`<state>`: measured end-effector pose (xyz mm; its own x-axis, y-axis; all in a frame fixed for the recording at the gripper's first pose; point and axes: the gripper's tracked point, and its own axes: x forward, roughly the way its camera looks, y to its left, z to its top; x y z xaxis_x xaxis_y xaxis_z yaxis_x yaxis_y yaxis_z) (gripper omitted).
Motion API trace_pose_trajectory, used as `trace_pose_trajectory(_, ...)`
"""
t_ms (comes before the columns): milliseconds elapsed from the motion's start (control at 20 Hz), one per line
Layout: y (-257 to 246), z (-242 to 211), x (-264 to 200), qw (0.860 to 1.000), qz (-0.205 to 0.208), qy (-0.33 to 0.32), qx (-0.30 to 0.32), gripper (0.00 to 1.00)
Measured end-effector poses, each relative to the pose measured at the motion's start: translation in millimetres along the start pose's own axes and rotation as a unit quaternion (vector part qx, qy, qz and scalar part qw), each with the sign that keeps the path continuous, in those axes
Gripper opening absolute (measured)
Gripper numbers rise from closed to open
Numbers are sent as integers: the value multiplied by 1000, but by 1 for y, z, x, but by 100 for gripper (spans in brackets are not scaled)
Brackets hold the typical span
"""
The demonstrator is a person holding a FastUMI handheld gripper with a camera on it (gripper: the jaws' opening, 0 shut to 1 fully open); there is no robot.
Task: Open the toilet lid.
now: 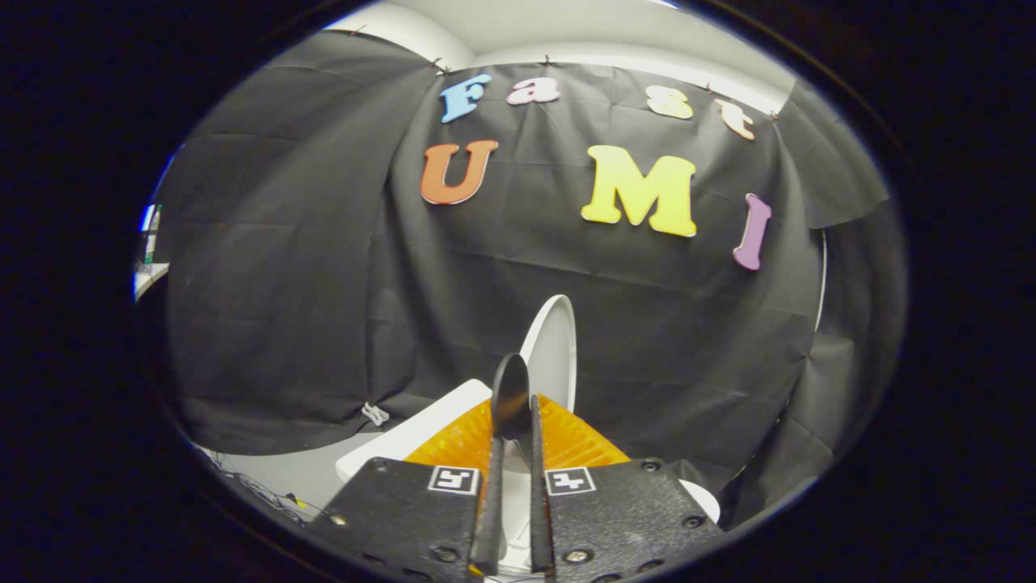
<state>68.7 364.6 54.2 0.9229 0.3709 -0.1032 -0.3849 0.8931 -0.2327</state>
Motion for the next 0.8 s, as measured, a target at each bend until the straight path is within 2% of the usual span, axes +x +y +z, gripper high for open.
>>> trace_pose_trajectory(150, -3, 0, -2, 1000, 24, 6, 11, 45)
trace_pose_trajectory(250, -9, 23, -18, 999, 20, -35, 21, 66)
trace_pose_trajectory(450, -30, 53, -55, 994, 10, -102, 47, 100)
trace_pose_trajectory(600, -56, 54, -79, 990, 3, -119, 80, 100)
trace_pose_trajectory(800, -122, 35, -113, 986, -38, -138, 91, 100)
